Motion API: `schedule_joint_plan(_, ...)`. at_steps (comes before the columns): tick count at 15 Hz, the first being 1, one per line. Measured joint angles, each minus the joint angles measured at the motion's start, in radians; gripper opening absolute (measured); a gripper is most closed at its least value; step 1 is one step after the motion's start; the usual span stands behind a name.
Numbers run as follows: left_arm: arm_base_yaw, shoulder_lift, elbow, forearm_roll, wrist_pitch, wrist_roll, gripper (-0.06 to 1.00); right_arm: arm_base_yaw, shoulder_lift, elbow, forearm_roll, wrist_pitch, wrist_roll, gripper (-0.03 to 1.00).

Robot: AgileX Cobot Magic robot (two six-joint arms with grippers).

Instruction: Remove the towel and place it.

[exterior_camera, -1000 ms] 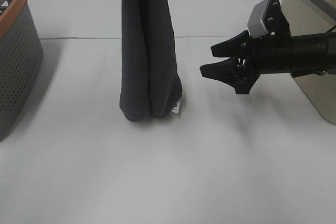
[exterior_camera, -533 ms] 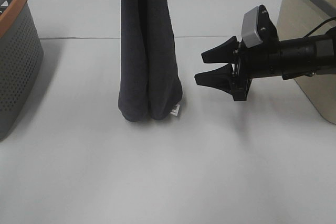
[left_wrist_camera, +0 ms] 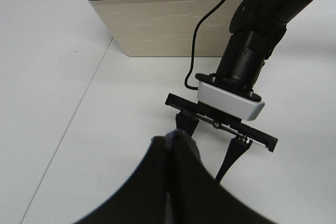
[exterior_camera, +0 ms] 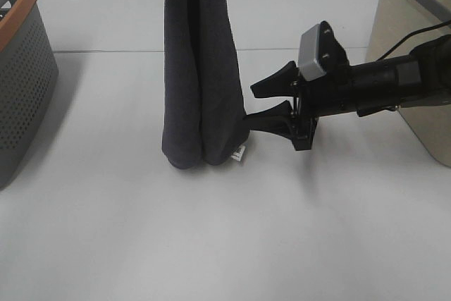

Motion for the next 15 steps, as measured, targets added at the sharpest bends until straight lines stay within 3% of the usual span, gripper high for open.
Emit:
schedule_joint_plan(3,0.000,0.000,0.000,0.000,0.005,0.000,0.00,0.044,0.000,0.000,0.080,-0.083,0.000,0.65)
schedule_joint_plan(15,0.000,0.000,0.000,0.000,0.049,0.000,0.00,0.044,0.036,-0.023,0.128,-0.052,-0.026,0.65)
